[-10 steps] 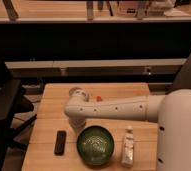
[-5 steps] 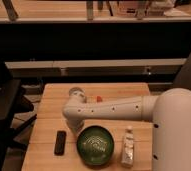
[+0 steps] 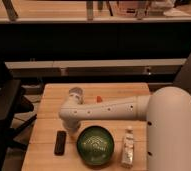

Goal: Push the eraser across the table

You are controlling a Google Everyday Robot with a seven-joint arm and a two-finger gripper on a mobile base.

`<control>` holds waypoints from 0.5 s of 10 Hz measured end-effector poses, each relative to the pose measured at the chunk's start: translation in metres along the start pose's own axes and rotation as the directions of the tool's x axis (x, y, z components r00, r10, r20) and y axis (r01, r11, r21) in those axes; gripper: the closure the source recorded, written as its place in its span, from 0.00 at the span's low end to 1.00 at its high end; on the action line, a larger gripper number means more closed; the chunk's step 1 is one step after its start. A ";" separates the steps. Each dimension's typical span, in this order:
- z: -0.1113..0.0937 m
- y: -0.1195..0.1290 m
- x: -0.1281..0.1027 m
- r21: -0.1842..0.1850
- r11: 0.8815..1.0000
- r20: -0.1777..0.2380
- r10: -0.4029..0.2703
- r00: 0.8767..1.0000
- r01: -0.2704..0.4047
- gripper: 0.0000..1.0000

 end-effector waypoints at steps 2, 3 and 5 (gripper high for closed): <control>0.003 -0.002 -0.002 0.004 1.000 -0.002 -0.024 1.000 0.024 1.00; 0.006 -0.008 -0.011 0.004 0.999 0.002 -0.045 0.999 0.045 1.00; 0.010 -0.019 -0.024 0.005 0.997 0.000 -0.071 0.998 0.071 1.00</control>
